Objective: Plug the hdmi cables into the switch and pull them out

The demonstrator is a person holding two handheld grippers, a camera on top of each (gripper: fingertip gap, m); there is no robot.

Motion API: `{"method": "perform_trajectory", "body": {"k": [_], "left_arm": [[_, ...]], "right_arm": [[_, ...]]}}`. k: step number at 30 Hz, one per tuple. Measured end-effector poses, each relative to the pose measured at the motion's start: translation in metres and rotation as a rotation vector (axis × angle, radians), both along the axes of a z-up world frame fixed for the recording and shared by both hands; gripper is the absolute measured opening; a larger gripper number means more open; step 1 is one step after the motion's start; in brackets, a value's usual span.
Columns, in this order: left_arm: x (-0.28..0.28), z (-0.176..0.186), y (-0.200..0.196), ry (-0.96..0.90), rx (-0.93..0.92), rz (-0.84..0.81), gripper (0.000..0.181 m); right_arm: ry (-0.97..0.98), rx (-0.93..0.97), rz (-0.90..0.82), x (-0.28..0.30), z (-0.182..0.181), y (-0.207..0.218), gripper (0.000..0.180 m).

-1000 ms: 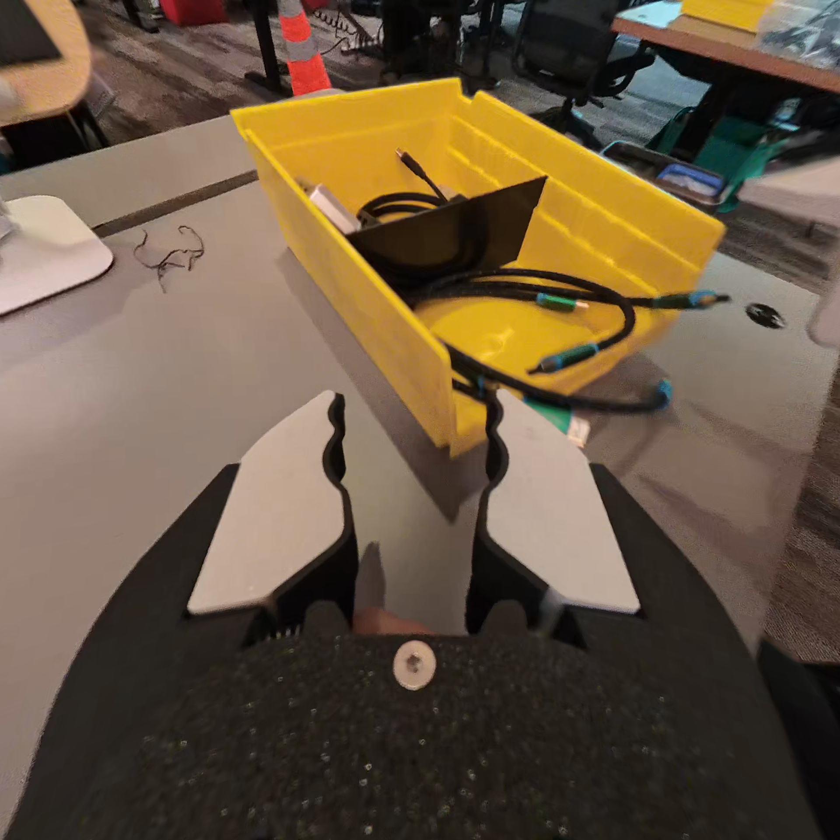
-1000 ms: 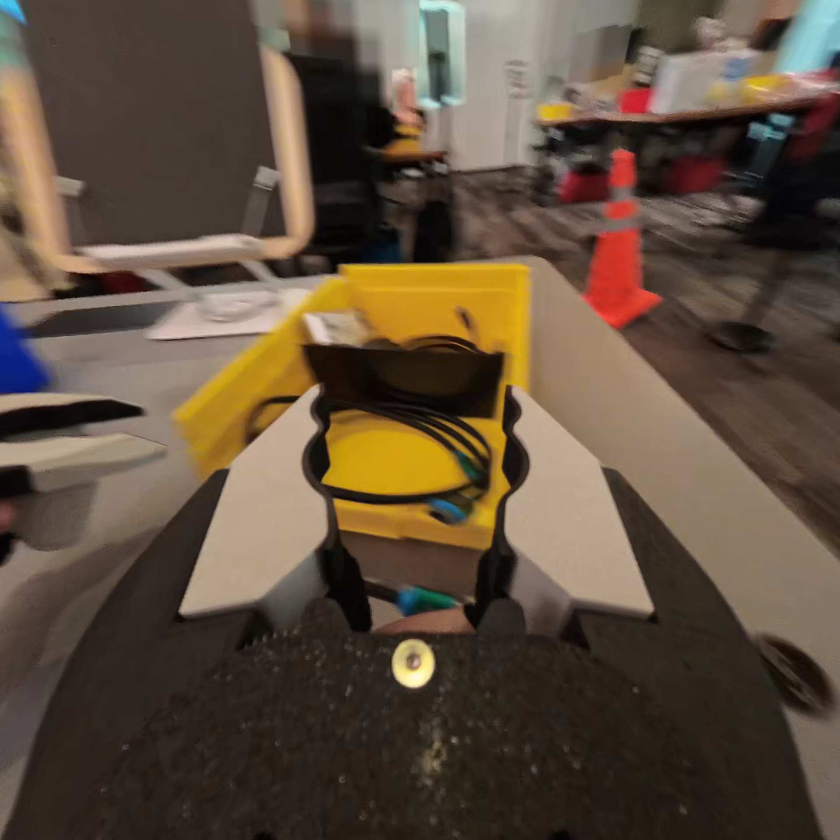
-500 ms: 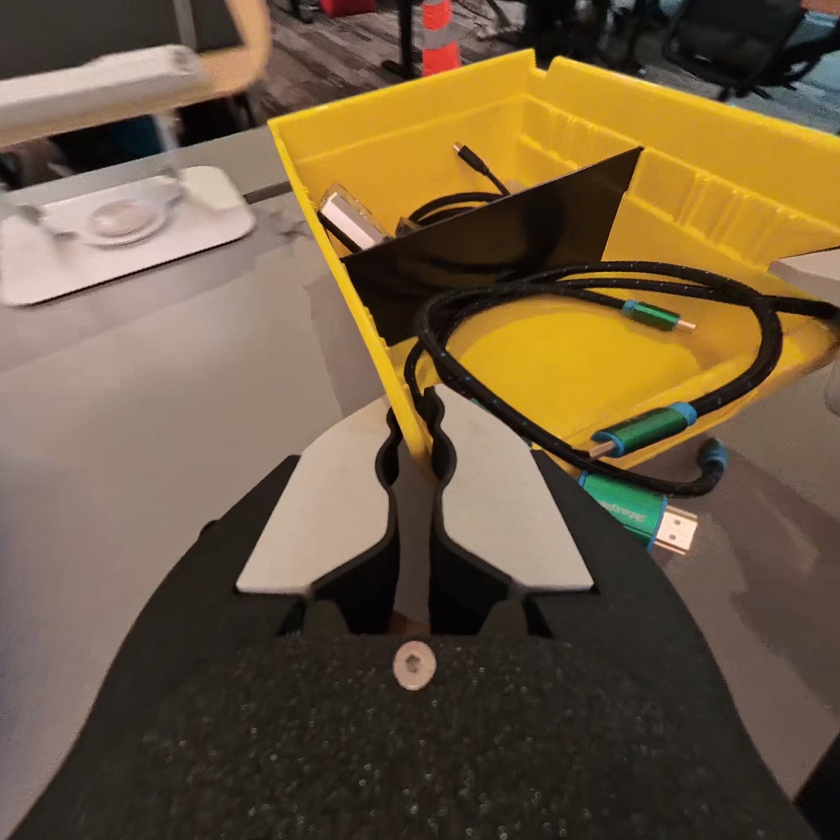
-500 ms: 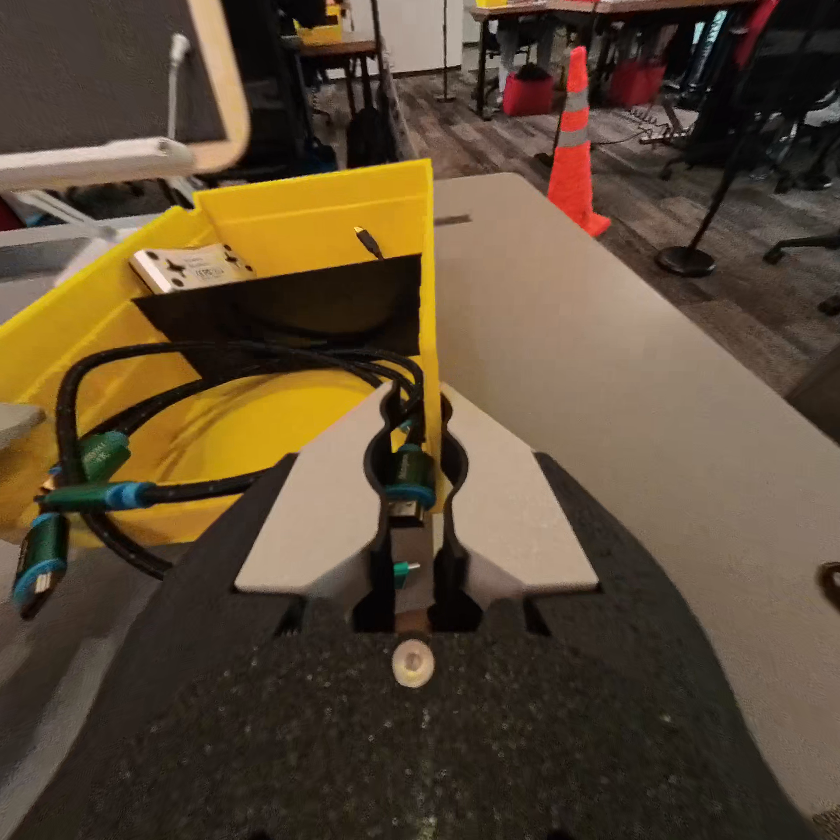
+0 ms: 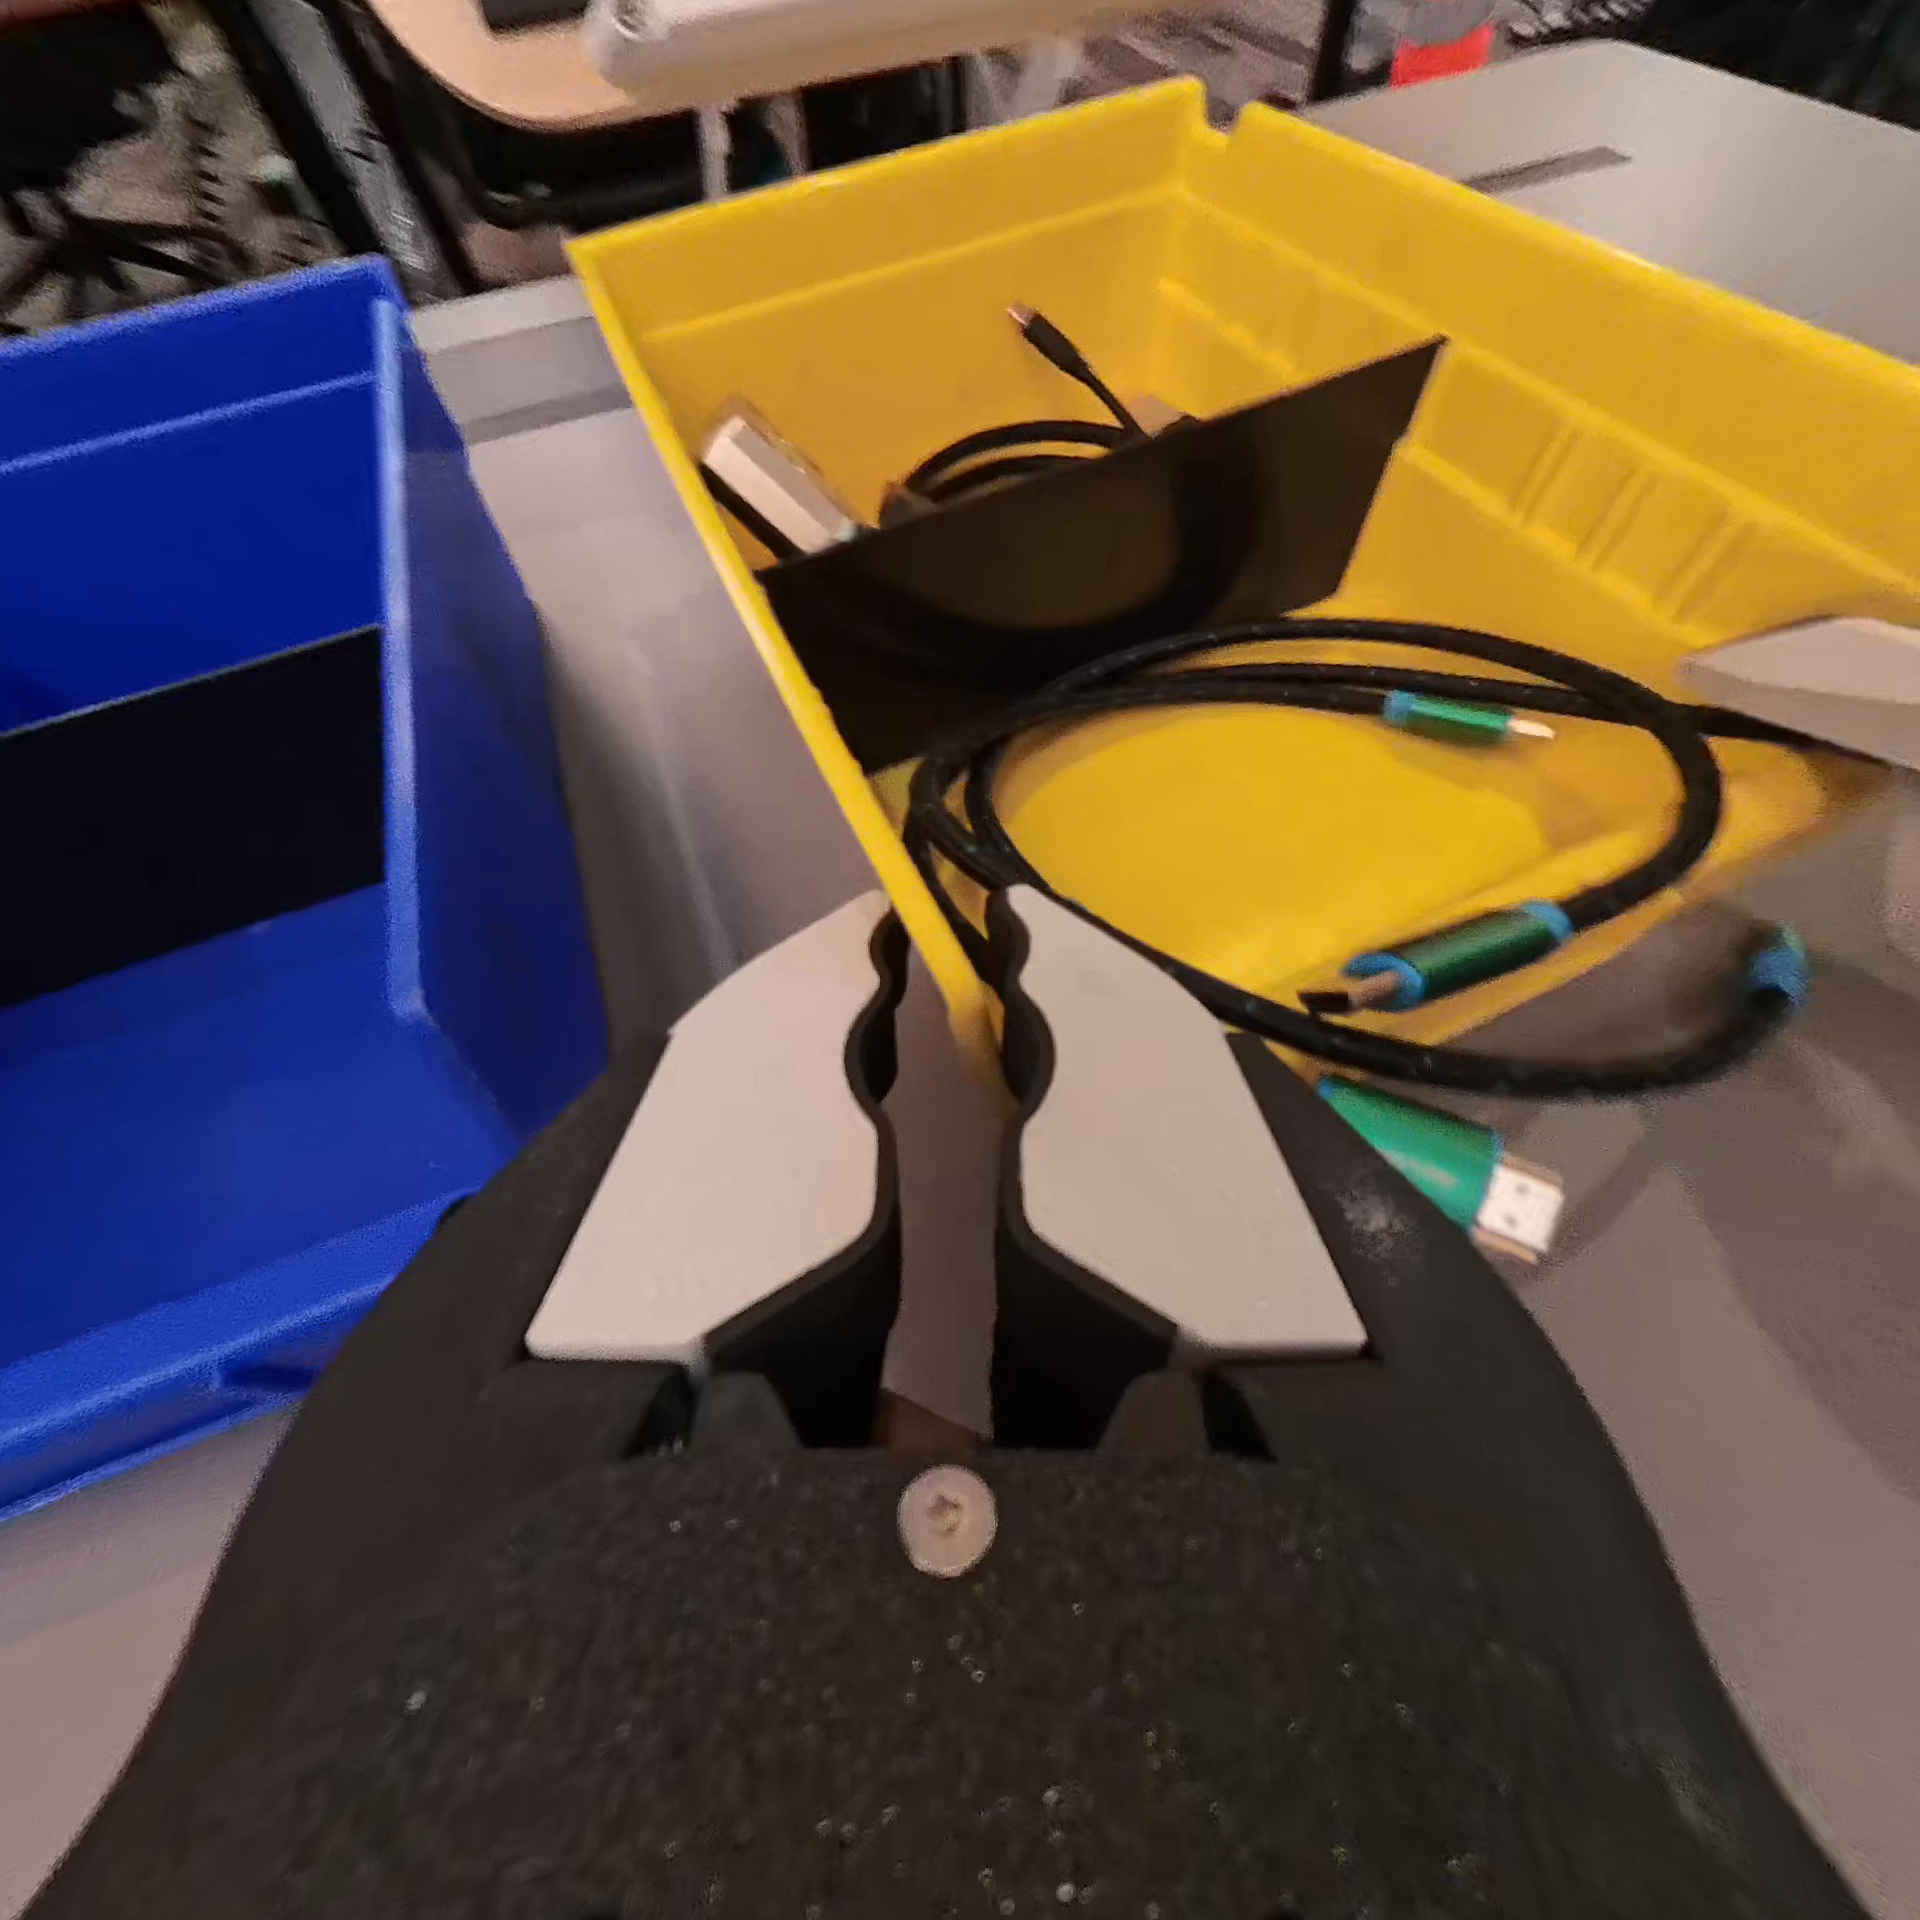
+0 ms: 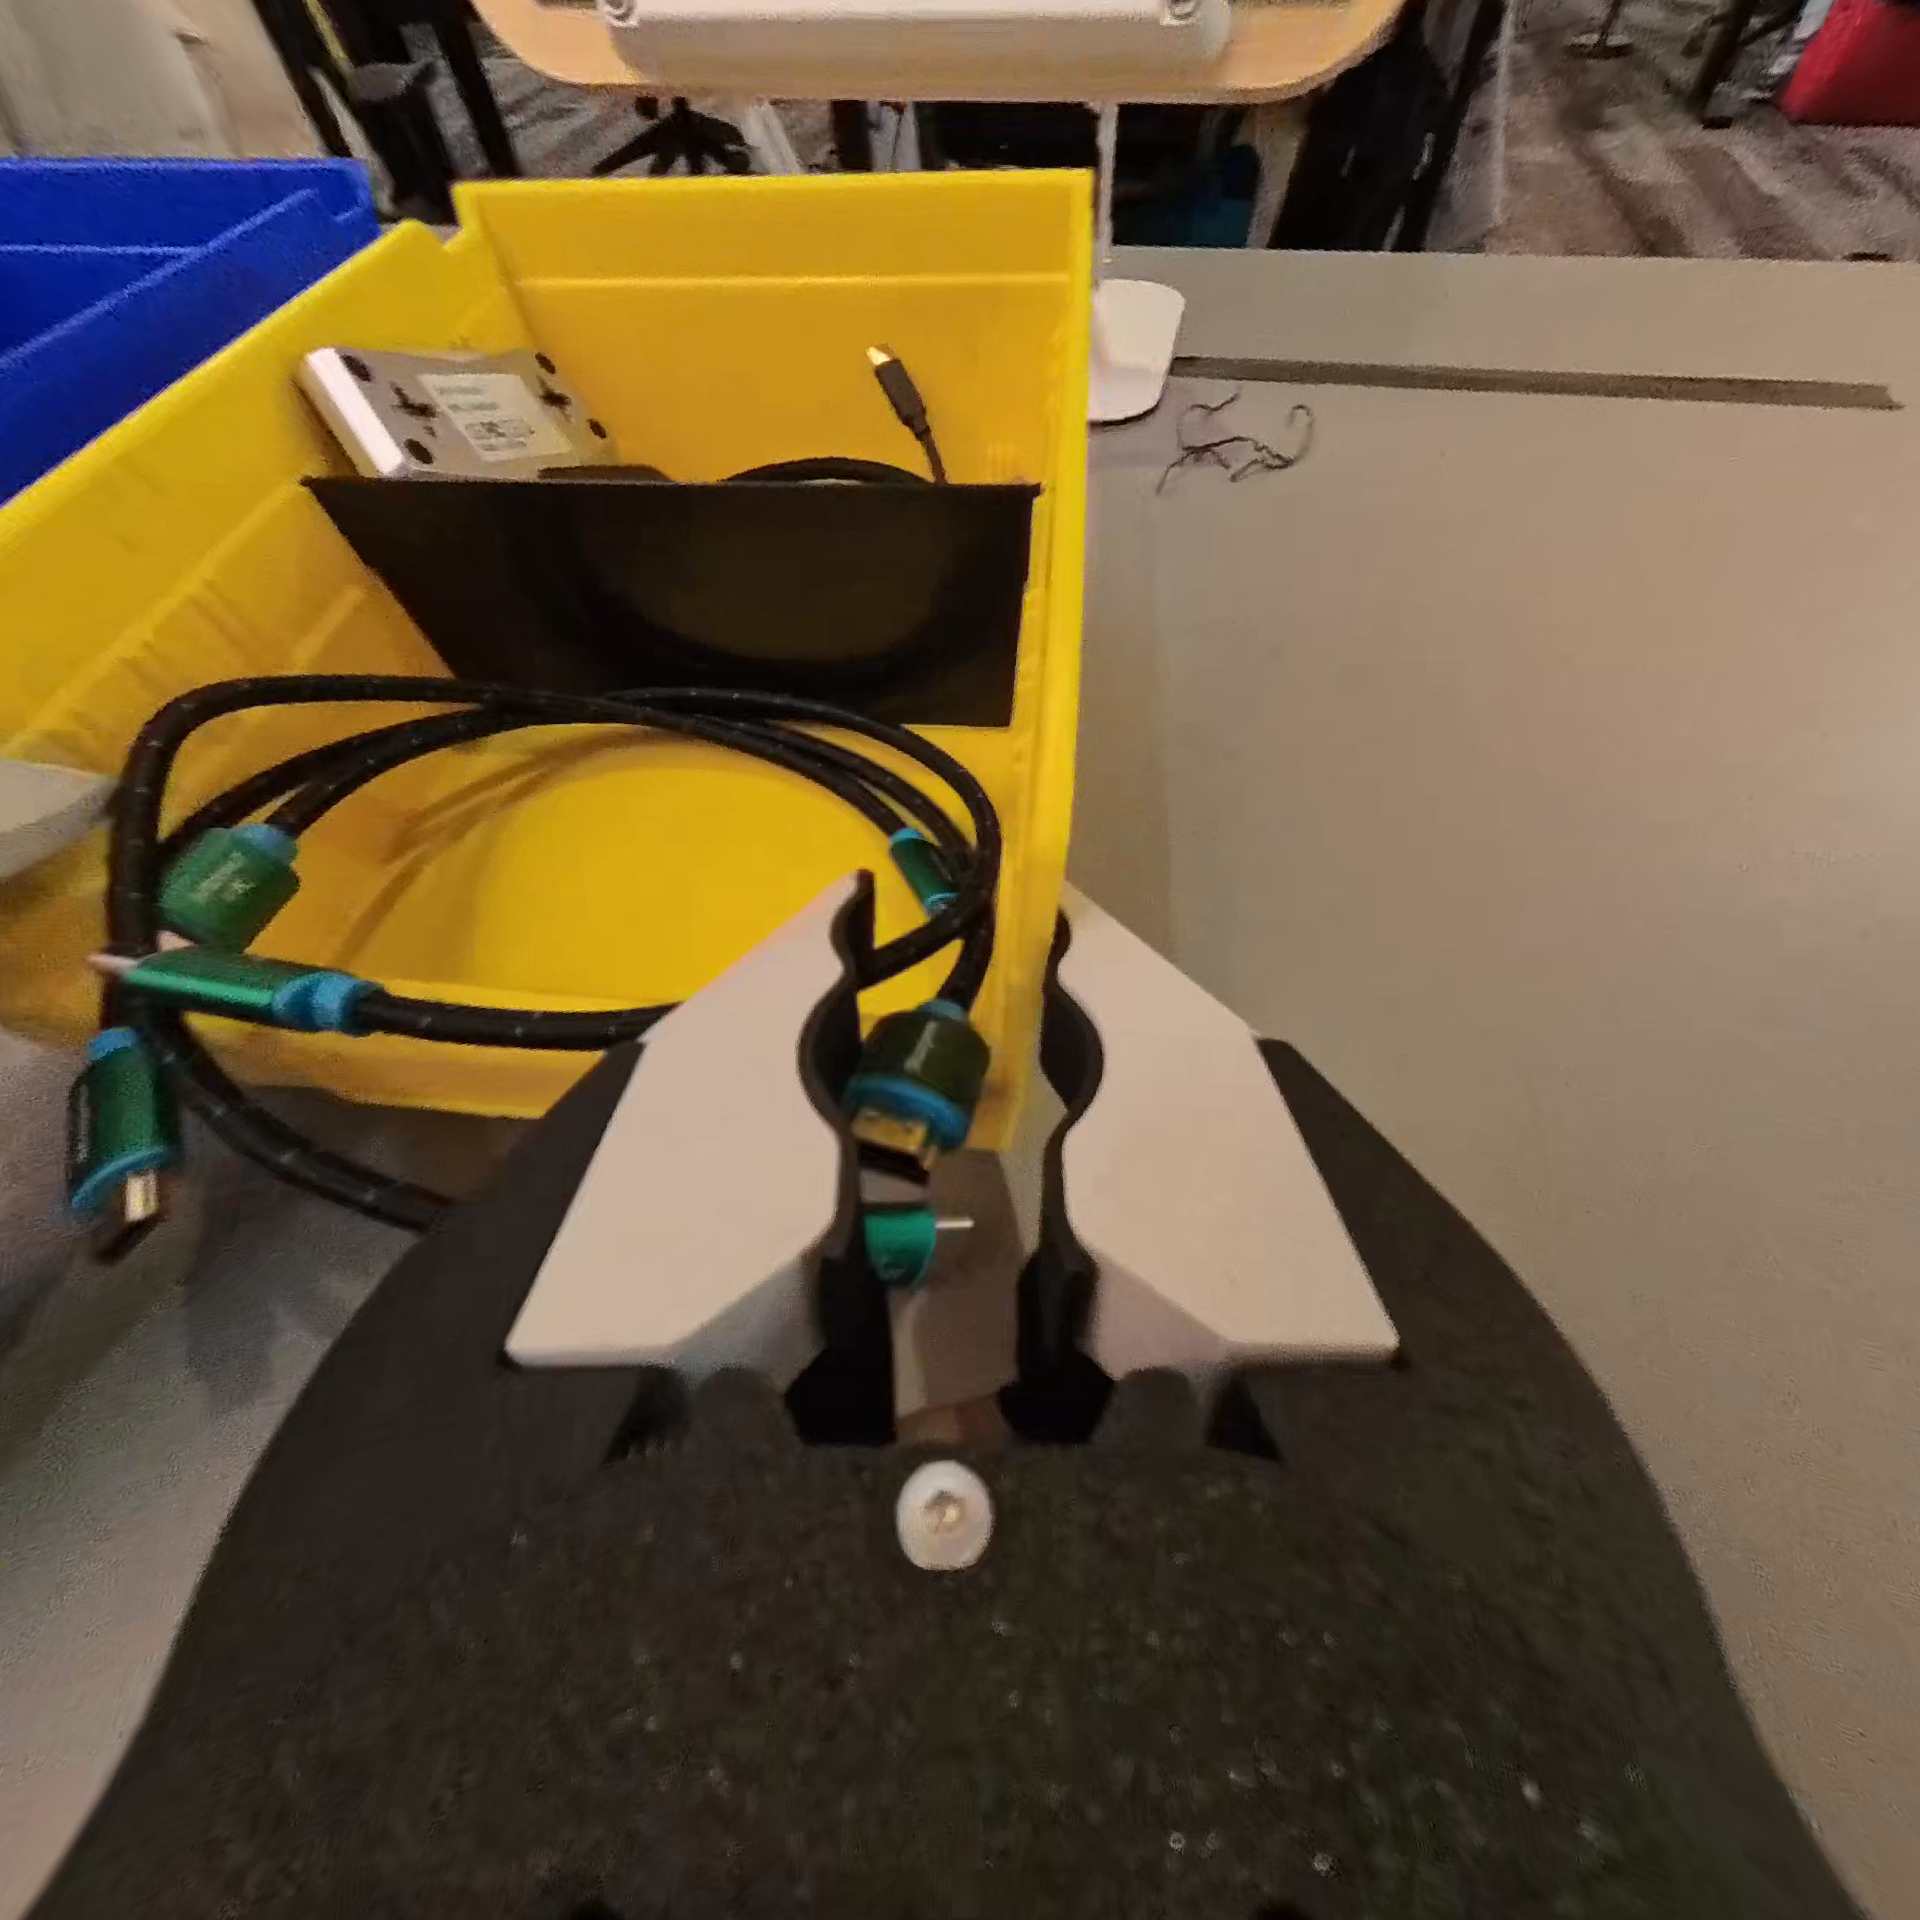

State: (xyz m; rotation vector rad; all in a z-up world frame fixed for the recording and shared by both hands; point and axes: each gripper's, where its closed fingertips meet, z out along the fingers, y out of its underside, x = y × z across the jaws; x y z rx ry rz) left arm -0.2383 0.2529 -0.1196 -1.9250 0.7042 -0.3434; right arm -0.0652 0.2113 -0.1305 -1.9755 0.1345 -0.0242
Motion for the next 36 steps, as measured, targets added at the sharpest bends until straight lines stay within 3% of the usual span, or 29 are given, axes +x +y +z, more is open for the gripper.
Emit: {"method": "perform_trajectory", "body": {"k": [3,5,10,14,17,19,21,25,30,33,34,35,36], "left_arm": [[-0.037,0.043,-0.023,-0.214,-0.006,0.027,0.022],[-0.087,0.061,-0.026,-0.297,-0.021,0.097,0.027],[-0.25,0.035,0.033,-0.14,-0.021,0.407,0.043],[-0.284,0.017,0.084,-0.107,-0.065,0.387,0.054],[-0.275,0.011,0.112,-0.083,-0.055,0.3,0.041],[-0.267,0.006,0.112,-0.108,-0.078,0.254,0.003],[-0.268,0.006,0.101,-0.109,-0.066,0.266,0.003],[-0.277,0.006,0.053,-0.141,-0.073,0.309,0.004],[-0.293,0.006,-0.012,-0.148,-0.075,0.377,0.004],[-0.298,0.006,-0.041,-0.146,-0.069,0.423,0.004],[-0.304,0.007,-0.049,-0.124,-0.053,0.463,0.004],[-0.308,0.009,-0.056,-0.102,-0.026,0.493,0.003],[-0.309,0.015,-0.063,-0.099,0.013,0.497,0.003]], "right_arm": [[0.083,0.014,0.186,-0.02,0.012,-0.025,0.05],[0.133,0.048,0.229,-0.024,0.026,-0.046,0.053],[0.086,0.007,0.419,-0.071,0.033,-0.079,0.053],[0.055,0.003,0.604,-0.141,0.039,-0.078,0.053],[0.095,-0.012,0.717,-0.195,0.04,-0.075,0.053],[0.152,-0.014,0.751,-0.228,0.041,-0.071,0.053],[0.171,-0.012,0.739,-0.253,0.039,-0.06,0.054],[0.062,0.038,0.528,-0.268,0.027,-0.021,0.07],[-0.125,0.064,0.392,-0.286,0.018,0.008,0.072],[-0.058,0.004,0.406,-0.304,0.007,0.011,0.065],[-0.025,-0.018,0.39,-0.304,0.009,0.01,0.053],[-0.005,-0.063,0.298,-0.29,0.009,0.012,0.009],[0.017,-0.051,0.337,-0.293,0.016,0.012,0.008]]}}
